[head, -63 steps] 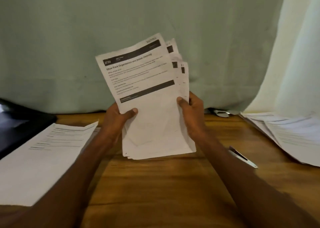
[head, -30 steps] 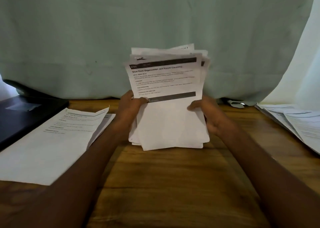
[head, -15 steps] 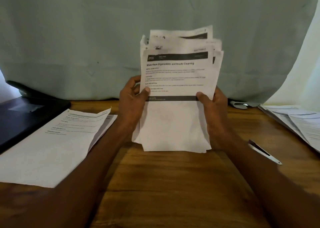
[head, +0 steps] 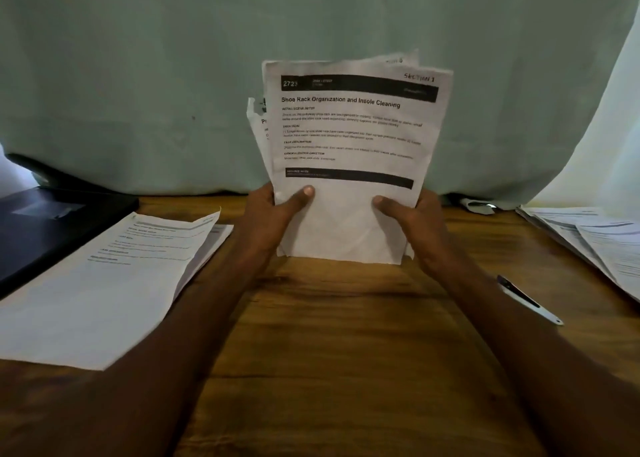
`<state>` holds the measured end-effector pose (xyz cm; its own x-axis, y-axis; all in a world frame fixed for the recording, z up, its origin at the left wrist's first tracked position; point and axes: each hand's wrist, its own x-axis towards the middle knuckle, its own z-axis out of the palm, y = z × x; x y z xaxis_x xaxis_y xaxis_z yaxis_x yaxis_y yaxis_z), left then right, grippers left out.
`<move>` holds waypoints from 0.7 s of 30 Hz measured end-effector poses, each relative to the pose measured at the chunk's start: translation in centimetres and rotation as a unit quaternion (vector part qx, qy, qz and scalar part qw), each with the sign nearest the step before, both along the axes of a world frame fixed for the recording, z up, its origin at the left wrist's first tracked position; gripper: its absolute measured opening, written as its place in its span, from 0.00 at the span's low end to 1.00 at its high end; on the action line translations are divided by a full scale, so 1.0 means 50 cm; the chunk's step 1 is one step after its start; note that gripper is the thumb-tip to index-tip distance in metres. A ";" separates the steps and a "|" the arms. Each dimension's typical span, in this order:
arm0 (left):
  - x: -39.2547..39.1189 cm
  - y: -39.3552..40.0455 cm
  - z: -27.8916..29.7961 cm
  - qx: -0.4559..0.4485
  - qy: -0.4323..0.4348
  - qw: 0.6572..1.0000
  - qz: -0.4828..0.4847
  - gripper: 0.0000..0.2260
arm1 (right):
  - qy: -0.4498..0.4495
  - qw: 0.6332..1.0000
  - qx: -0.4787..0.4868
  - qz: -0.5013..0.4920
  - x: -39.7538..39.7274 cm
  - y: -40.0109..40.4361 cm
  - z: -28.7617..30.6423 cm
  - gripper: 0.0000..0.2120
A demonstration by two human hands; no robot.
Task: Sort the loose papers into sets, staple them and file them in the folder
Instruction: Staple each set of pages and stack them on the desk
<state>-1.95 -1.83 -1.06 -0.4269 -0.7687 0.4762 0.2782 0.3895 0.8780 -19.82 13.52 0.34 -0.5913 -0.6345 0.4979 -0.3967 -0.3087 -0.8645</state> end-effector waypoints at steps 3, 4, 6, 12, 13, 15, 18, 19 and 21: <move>-0.010 0.000 -0.005 -0.011 -0.004 1.000 -0.004 0.12 | -0.003 1.000 0.014 -0.016 -0.004 -0.005 -0.008 0.12; -0.012 0.004 0.005 -0.032 0.001 0.999 0.007 0.10 | -0.010 1.000 0.002 -0.023 -0.002 -0.008 -0.006 0.12; -0.012 0.009 0.022 -0.060 0.012 0.998 0.017 0.09 | -0.029 0.998 -0.039 -0.041 -0.001 -0.013 -0.002 0.10; -0.011 -0.022 -0.026 0.111 -0.056 0.991 -0.048 0.19 | -0.085 0.996 0.026 0.001 -0.015 -0.025 -0.035 0.13; -0.013 -0.024 -0.032 0.125 -0.070 0.989 -0.047 0.20 | -0.087 0.996 0.030 0.000 -0.019 -0.026 -0.038 0.14; -0.022 -0.030 -0.035 0.152 -0.040 0.985 -0.065 0.17 | -0.098 0.995 0.008 -0.013 -0.027 -0.027 -0.037 0.16; -0.034 -0.032 -0.037 0.134 -0.028 0.987 -0.082 0.14 | -0.058 0.997 -0.004 -0.050 -0.034 -0.019 -0.035 0.19; -0.037 -0.032 -0.042 0.110 -0.050 0.990 -0.073 0.16 | -0.040 0.998 0.004 -0.056 -0.032 -0.017 -0.037 0.22; -0.040 -0.031 -0.049 0.067 -0.097 0.992 -0.052 0.22 | -0.017 0.998 0.012 -0.056 -0.026 -0.017 -0.041 0.25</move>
<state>-3.94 -3.38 -3.51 -0.5814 -0.7661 0.2740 0.1314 0.2440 0.9608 -21.13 12.69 -1.73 -0.6752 -0.5747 0.4625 -0.3984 -0.2436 -0.8843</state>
